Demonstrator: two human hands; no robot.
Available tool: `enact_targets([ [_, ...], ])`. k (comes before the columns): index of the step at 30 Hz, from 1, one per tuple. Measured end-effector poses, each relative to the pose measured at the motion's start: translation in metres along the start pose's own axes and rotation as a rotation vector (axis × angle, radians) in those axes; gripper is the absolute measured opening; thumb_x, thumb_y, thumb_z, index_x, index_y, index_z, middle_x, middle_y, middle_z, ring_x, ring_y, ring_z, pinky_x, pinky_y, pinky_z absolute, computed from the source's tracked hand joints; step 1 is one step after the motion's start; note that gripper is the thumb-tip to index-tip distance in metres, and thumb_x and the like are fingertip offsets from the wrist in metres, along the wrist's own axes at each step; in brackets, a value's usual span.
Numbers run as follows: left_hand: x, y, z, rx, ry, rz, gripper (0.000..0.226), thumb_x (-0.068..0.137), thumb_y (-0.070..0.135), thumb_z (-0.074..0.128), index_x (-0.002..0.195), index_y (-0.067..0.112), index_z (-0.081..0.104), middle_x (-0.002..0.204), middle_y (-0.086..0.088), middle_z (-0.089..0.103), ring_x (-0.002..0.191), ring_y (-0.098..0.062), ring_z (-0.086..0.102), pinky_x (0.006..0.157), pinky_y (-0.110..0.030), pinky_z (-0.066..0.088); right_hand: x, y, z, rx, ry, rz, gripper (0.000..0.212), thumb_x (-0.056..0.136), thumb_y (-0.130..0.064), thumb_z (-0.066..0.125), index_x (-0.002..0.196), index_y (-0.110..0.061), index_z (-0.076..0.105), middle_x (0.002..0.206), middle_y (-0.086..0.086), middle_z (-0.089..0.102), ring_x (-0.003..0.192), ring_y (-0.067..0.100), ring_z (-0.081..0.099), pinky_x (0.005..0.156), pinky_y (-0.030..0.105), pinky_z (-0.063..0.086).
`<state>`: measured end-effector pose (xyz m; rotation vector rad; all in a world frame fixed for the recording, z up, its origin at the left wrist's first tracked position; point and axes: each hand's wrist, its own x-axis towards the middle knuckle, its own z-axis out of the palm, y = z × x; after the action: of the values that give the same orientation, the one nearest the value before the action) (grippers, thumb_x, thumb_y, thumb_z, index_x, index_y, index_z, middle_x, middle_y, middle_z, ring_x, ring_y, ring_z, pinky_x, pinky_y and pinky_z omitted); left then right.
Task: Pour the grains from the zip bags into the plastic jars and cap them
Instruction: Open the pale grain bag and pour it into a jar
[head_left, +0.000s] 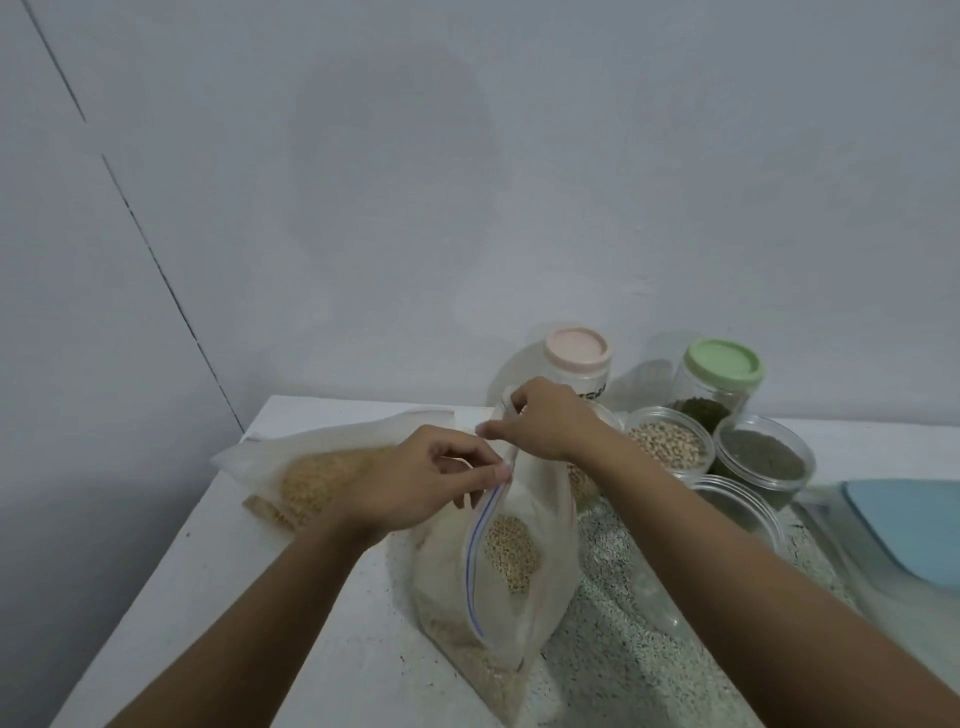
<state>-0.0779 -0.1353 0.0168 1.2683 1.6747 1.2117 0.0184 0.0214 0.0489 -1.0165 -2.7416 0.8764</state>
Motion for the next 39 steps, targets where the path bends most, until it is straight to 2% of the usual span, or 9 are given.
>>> enact_targets([
  [7,-0.008,-0.005,-0.010,-0.163,0.206,0.002,0.025,0.099,0.030,0.060,0.103,0.011,0.075,0.099,-0.011,0.072,0.090,-0.029,0.071,0.081,-0.037,0.057,-0.026,0.007,-0.001,0.243,0.245,-0.288,0.047,0.089,-0.022,0.070,0.052,-0.013,0.042,0.052,-0.001,0.038,0.053,0.014,0.036,0.055,0.032,0.030],
  [13,0.020,-0.017,-0.012,0.192,0.070,-0.045,0.022,0.106,0.016,0.052,0.116,0.031,0.065,0.098,0.027,0.070,0.067,-0.004,0.061,0.064,-0.018,0.047,-0.043,0.003,-0.010,0.310,0.301,-0.422,0.049,0.091,-0.018,0.071,0.055,-0.010,0.040,0.056,-0.003,0.030,0.056,0.011,0.029,0.053,0.025,0.024],
  [21,0.036,0.000,-0.032,0.286,0.230,0.084,0.009,0.098,0.018,0.068,0.092,0.019,0.075,0.078,0.012,0.071,0.056,-0.005,0.047,0.059,-0.016,0.038,-0.048,0.011,-0.043,0.575,0.378,-0.442,0.027,0.088,-0.023,0.077,0.067,-0.005,0.072,0.070,0.027,0.061,0.060,0.029,0.051,0.064,0.031,0.039],
  [24,0.036,0.011,-0.026,0.341,0.155,0.127,0.011,0.099,0.012,0.065,0.095,0.014,0.075,0.081,0.009,0.071,0.058,0.000,0.054,0.062,-0.013,0.040,-0.053,0.009,-0.049,0.618,0.349,-0.442,0.025,0.089,-0.019,0.075,0.068,-0.006,0.074,0.069,0.019,0.069,0.062,0.029,0.060,0.068,0.033,0.046],
  [27,0.033,0.015,-0.033,0.330,0.231,0.168,0.009,0.097,0.017,0.069,0.092,0.018,0.077,0.084,0.006,0.076,0.065,-0.016,0.064,0.067,-0.032,0.048,-0.060,0.011,-0.053,0.645,0.338,-0.445,0.022,0.091,-0.013,0.075,0.071,-0.002,0.074,0.071,0.017,0.072,0.067,0.034,0.065,0.070,0.034,0.048],
  [30,0.029,0.023,-0.033,0.230,0.257,0.195,0.010,0.097,0.015,0.068,0.092,0.017,0.076,0.083,0.005,0.075,0.061,-0.009,0.064,0.062,-0.014,0.044,-0.064,0.012,-0.060,0.670,0.382,-0.459,0.022,0.090,-0.013,0.075,0.070,-0.005,0.074,0.069,0.013,0.073,0.067,0.026,0.066,0.070,0.035,0.050],
  [34,0.034,0.028,-0.034,0.300,0.263,0.219,0.009,0.096,0.024,0.070,0.090,0.025,0.076,0.084,0.005,0.076,0.070,-0.042,0.062,0.073,-0.037,0.049,-0.065,0.015,-0.067,0.675,0.400,-0.433,0.024,0.091,-0.014,0.075,0.068,-0.009,0.074,0.068,0.004,0.074,0.063,0.012,0.065,0.068,0.027,0.049],
  [37,0.031,0.030,-0.038,0.323,0.198,0.171,0.009,0.097,0.022,0.068,0.092,0.024,0.075,0.082,0.006,0.074,0.053,-0.012,0.054,0.068,-0.017,0.042,-0.065,0.017,-0.066,0.653,0.406,-0.394,0.023,0.091,-0.014,0.075,0.071,-0.004,0.074,0.069,0.005,0.074,0.062,0.004,0.064,0.066,0.019,0.046],
  [39,0.030,0.033,-0.041,0.328,0.213,0.164,0.008,0.096,0.023,0.069,0.092,0.022,0.076,0.083,0.005,0.075,0.055,-0.017,0.053,0.069,-0.017,0.042,-0.064,0.019,-0.064,0.672,0.424,-0.382,0.020,0.091,-0.013,0.074,0.074,-0.004,0.075,0.071,0.006,0.074,0.066,0.007,0.065,0.068,0.020,0.048],
])
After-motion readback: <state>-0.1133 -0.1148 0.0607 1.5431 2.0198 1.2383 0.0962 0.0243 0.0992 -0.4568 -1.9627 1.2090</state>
